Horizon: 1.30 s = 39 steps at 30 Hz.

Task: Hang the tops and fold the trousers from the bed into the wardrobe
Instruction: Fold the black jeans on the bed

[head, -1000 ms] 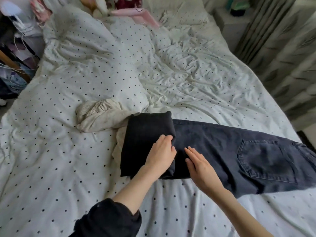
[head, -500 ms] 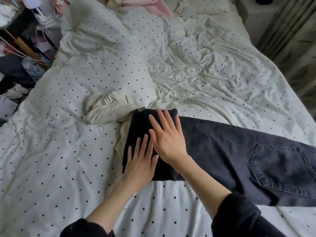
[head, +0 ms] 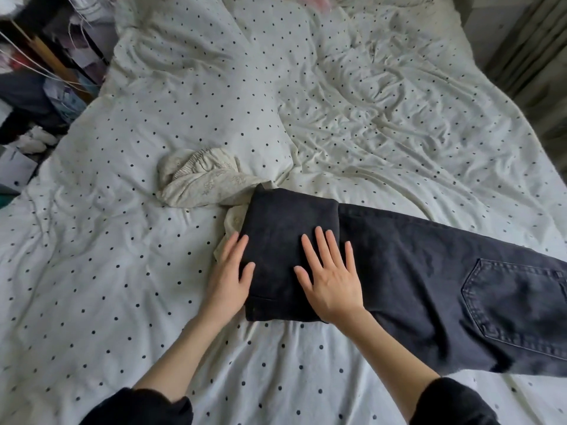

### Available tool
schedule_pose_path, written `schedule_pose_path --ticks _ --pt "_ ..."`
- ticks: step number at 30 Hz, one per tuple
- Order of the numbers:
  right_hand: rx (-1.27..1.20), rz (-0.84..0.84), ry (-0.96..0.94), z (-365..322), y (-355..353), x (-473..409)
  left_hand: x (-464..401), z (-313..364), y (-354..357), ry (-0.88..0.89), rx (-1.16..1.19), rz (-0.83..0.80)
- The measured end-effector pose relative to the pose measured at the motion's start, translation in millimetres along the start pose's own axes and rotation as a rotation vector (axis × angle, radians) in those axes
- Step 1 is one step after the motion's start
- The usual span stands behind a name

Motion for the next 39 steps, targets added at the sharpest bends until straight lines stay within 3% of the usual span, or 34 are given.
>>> schedule_pose_path --ticks 2,4,7,12,15,18,23,27,29,32,34,37,39 --pt "0.008 -0.026 -0.006 1 2 10 -6 -20 -14 -0.268 0.186 0.069" --pt "0.002 -0.052 0.002 3 3 16 -4 -36 -15 -0.495 0.363 0.014" --pt "-0.004 -0.081 0.005 3 5 18 -1 -32 -13 -0.596 0.564 -0.148" --pt "-0.079 -0.119 -0.040 4 -4 16 -10 7 -22 -0.470 0.477 -0.273" --pt "-0.324 -0.108 -0.053 15 -26 19 -12 44 -30 -0.398 0.521 -0.322" --pt "-0.712 -0.033 0.131 51 -55 30 -11 103 -29 -0.268 0.515 -0.394" --pt "-1.371 0.092 0.614 127 -82 52 -1 186 22 -0.117 0.382 -0.536" --pt "-1.712 -0.040 0.784 168 -78 69 28 233 101 0.090 -0.006 -0.693" --pt "-1.651 -0.110 0.834 180 -64 79 56 235 137 0.186 -0.235 -0.819" --pt "-1.189 -0.047 0.867 210 -57 96 80 223 164 0.280 -0.461 -0.894" --pt "-0.866 0.071 0.821 224 -69 104 67 222 155 0.342 -0.429 -0.677" --pt "-0.509 0.274 0.543 202 -105 93 39 232 116 0.550 -0.367 -0.152" --pt "-0.336 0.371 0.360 179 -120 74 29 223 115 0.578 -0.402 -0.064"
Point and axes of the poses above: each hand's wrist, its own x-axis away from the middle knuckle, its own y-axis out of the palm, z = x × y, the point moved 10 cm from there along -x, towards the middle knuckle, and after that the axes turned 3 degrees about z, right-handed, at the moved point
